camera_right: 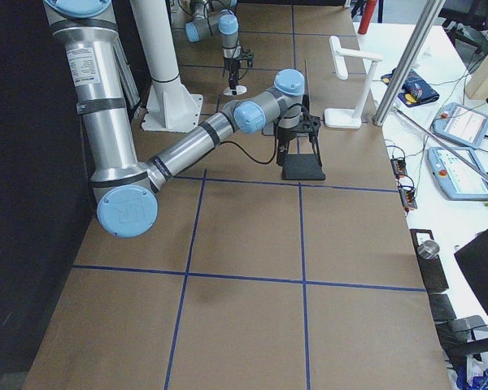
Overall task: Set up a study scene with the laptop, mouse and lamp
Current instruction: 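Carry the white mouse with the left gripper onto the mouse pad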
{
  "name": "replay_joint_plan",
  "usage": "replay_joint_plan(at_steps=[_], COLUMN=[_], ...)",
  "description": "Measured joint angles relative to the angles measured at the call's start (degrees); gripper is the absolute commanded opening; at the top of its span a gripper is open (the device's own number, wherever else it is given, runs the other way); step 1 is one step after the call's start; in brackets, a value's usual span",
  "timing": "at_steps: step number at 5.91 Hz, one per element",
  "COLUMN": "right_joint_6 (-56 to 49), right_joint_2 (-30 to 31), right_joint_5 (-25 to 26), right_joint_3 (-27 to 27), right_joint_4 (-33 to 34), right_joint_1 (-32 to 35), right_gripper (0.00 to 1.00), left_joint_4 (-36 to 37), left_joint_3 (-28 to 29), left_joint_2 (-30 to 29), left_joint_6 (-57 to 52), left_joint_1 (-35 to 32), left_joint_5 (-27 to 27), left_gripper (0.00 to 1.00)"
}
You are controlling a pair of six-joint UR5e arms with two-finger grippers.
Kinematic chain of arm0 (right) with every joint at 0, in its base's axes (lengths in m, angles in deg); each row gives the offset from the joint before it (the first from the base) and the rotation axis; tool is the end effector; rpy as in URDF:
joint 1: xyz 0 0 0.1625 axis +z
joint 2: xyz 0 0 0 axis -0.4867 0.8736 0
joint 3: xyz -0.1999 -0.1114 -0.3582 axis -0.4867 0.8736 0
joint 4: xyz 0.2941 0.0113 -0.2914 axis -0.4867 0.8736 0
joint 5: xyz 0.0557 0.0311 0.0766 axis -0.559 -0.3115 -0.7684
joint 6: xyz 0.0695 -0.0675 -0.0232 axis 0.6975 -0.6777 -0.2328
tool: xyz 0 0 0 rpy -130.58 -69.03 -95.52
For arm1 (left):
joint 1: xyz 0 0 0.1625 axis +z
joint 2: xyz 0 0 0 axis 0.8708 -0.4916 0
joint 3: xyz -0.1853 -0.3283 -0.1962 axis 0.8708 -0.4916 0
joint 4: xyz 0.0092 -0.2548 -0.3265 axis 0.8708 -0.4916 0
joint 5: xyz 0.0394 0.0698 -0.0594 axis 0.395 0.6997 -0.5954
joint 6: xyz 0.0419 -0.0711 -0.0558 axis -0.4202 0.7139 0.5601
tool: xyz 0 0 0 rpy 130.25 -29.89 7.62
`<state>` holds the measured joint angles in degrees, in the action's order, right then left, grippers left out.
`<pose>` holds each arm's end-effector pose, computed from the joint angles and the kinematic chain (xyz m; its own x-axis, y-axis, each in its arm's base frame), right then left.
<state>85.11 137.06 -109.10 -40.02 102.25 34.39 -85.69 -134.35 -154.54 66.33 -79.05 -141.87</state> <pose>-0.1715 -0.4981 0.3697 0.6379 0.1635 0.7526 -0.1525 0.9847 -0.0846 0.5632 -0.3149 0.1746 0.6321 0.0870 -0.7700 0.0370 0.9892 0.1422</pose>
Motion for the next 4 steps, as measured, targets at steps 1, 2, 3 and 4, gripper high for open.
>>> replay_joint_plan(at_steps=[1, 2, 3, 4], right_joint_6=[0.0, -0.03, -1.09, -3.77], right_joint_2=[0.26, 0.79, 1.57, 2.72], right_joint_5=[0.0, 0.0, 0.0, 0.0], right_joint_3=[0.04, 0.09, 0.33, 0.74], right_joint_4=[0.0, 0.0, 0.03, 0.07], right_joint_1=[0.22, 0.84, 1.64, 2.46], right_gripper=[1.0, 1.0, 1.0, 1.0], left_joint_4=[-2.27, -3.5, -5.74, -10.98], left_joint_3=[7.49, 16.56, 27.39, 38.52], left_joint_2=[-6.54, -14.18, -22.44, -29.3], left_joint_6=[-2.01, -1.67, -0.16, 2.19], left_joint_1=[-1.08, -1.81, -2.51, -3.09], left_joint_5=[-0.02, 0.0, 0.04, 0.2], left_gripper=[0.33, 0.33, 0.33, 0.33])
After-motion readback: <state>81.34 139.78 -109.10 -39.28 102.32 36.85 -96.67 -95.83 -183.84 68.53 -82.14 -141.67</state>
